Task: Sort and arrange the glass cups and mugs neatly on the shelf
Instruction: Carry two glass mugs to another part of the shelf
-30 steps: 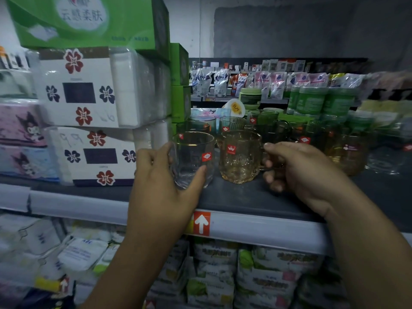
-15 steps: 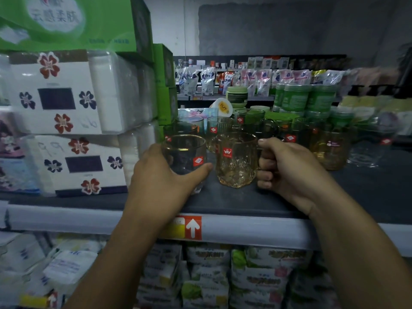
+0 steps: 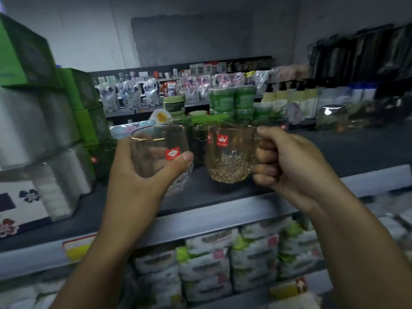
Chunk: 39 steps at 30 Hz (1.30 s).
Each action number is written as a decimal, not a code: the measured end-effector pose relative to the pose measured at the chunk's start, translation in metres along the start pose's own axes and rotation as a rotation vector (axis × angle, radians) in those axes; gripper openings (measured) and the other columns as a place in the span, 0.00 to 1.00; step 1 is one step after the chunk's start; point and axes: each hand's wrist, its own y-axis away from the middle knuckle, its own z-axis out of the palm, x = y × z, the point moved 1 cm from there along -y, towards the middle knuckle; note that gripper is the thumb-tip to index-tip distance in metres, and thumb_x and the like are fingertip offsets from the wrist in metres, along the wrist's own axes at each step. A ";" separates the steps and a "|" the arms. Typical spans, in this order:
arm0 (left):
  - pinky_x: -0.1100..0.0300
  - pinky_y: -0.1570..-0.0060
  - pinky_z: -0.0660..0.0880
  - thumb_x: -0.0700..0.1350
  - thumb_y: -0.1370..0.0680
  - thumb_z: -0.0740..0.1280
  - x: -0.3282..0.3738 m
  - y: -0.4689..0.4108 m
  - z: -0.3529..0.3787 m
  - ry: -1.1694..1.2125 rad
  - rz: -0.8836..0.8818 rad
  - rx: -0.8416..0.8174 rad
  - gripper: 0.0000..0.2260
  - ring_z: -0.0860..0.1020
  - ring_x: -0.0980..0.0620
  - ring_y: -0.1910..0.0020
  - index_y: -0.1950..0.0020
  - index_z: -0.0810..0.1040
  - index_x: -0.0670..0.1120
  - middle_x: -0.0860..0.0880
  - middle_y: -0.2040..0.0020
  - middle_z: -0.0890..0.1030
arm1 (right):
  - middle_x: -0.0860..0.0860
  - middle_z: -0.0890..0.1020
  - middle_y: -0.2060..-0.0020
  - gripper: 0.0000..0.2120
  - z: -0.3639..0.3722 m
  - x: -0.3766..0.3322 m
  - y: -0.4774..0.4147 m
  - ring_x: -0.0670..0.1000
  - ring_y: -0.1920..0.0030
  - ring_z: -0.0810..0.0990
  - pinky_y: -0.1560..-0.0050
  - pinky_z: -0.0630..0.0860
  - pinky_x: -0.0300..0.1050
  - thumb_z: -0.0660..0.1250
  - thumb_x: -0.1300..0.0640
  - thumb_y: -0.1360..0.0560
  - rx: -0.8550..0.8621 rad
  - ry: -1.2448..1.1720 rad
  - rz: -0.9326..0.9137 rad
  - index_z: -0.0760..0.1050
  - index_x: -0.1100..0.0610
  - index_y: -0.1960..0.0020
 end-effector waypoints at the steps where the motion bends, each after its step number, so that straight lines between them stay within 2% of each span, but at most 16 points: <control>1: 0.72 0.60 0.76 0.55 0.35 0.78 0.007 0.008 0.015 0.019 0.008 -0.006 0.25 0.84 0.63 0.54 0.40 0.76 0.53 0.57 0.50 0.85 | 0.47 0.56 0.73 0.20 -0.017 -0.007 0.008 0.48 0.73 0.53 0.72 0.53 0.43 0.63 0.54 0.18 0.009 -0.007 -0.011 0.61 0.50 0.66; 4: 0.73 0.60 0.76 0.54 0.33 0.77 0.029 0.037 0.067 0.080 0.018 -0.022 0.23 0.84 0.65 0.55 0.41 0.75 0.54 0.63 0.52 0.85 | 0.47 0.55 0.71 0.20 -0.075 -0.032 0.037 0.49 0.72 0.52 0.72 0.55 0.44 0.63 0.53 0.18 0.043 0.003 -0.037 0.60 0.50 0.66; 7: 0.73 0.59 0.76 0.54 0.32 0.77 0.049 0.071 0.128 0.135 0.014 -0.034 0.26 0.83 0.65 0.53 0.37 0.74 0.53 0.60 0.49 0.85 | 0.48 0.54 0.71 0.21 -0.141 -0.059 0.069 0.49 0.70 0.51 0.72 0.54 0.44 0.63 0.53 0.18 0.097 0.014 -0.071 0.60 0.50 0.67; 11: 0.75 0.60 0.75 0.58 0.33 0.76 0.075 0.111 0.211 0.178 -0.023 -0.066 0.27 0.83 0.65 0.53 0.38 0.74 0.53 0.57 0.50 0.84 | 0.48 0.55 0.71 0.21 -0.226 -0.093 0.112 0.50 0.70 0.53 0.69 0.54 0.47 0.63 0.53 0.17 0.154 0.057 -0.088 0.60 0.51 0.67; 18: 0.60 0.51 0.76 0.62 0.32 0.74 0.111 0.150 0.341 0.237 -0.105 -0.145 0.25 0.81 0.63 0.53 0.39 0.72 0.55 0.56 0.47 0.82 | 0.48 0.56 0.71 0.21 -0.350 -0.144 0.146 0.49 0.70 0.53 0.68 0.55 0.48 0.62 0.54 0.17 0.303 0.072 -0.095 0.60 0.52 0.66; 24: 0.70 0.56 0.72 0.59 0.29 0.73 0.124 0.149 0.434 0.264 -0.095 -0.200 0.28 0.79 0.70 0.53 0.33 0.69 0.52 0.57 0.43 0.80 | 0.47 0.57 0.73 0.21 -0.434 -0.172 0.124 0.48 0.74 0.56 0.70 0.56 0.45 0.62 0.54 0.17 0.357 0.049 -0.126 0.61 0.51 0.66; 29: 0.67 0.55 0.74 0.59 0.31 0.73 0.124 0.128 0.519 0.307 -0.043 -0.220 0.30 0.80 0.69 0.52 0.33 0.70 0.53 0.55 0.41 0.80 | 0.46 0.58 0.73 0.20 -0.498 -0.192 0.082 0.47 0.74 0.57 0.70 0.56 0.45 0.62 0.55 0.17 0.371 0.050 -0.152 0.63 0.52 0.66; 32: 0.77 0.59 0.73 0.51 0.25 0.74 0.122 0.108 0.577 0.299 0.006 -0.245 0.25 0.80 0.69 0.51 0.30 0.69 0.52 0.55 0.41 0.80 | 0.47 0.58 0.72 0.22 -0.537 -0.206 0.047 0.47 0.73 0.56 0.69 0.55 0.45 0.62 0.55 0.17 0.375 0.051 -0.160 0.68 0.50 0.70; 34: 0.78 0.59 0.72 0.50 0.24 0.73 0.124 0.092 0.617 0.295 0.023 -0.257 0.25 0.80 0.70 0.51 0.30 0.68 0.51 0.54 0.41 0.80 | 0.47 0.57 0.72 0.20 -0.562 -0.217 0.020 0.47 0.73 0.56 0.70 0.55 0.45 0.62 0.55 0.17 0.375 0.073 -0.163 0.64 0.51 0.67; 39: 0.76 0.59 0.74 0.56 0.27 0.73 0.131 0.066 0.697 0.306 0.031 -0.260 0.30 0.80 0.68 0.50 0.29 0.66 0.52 0.58 0.42 0.79 | 0.46 0.57 0.72 0.20 -0.627 -0.241 -0.044 0.47 0.74 0.56 0.72 0.56 0.43 0.61 0.54 0.17 0.369 0.090 -0.161 0.61 0.51 0.66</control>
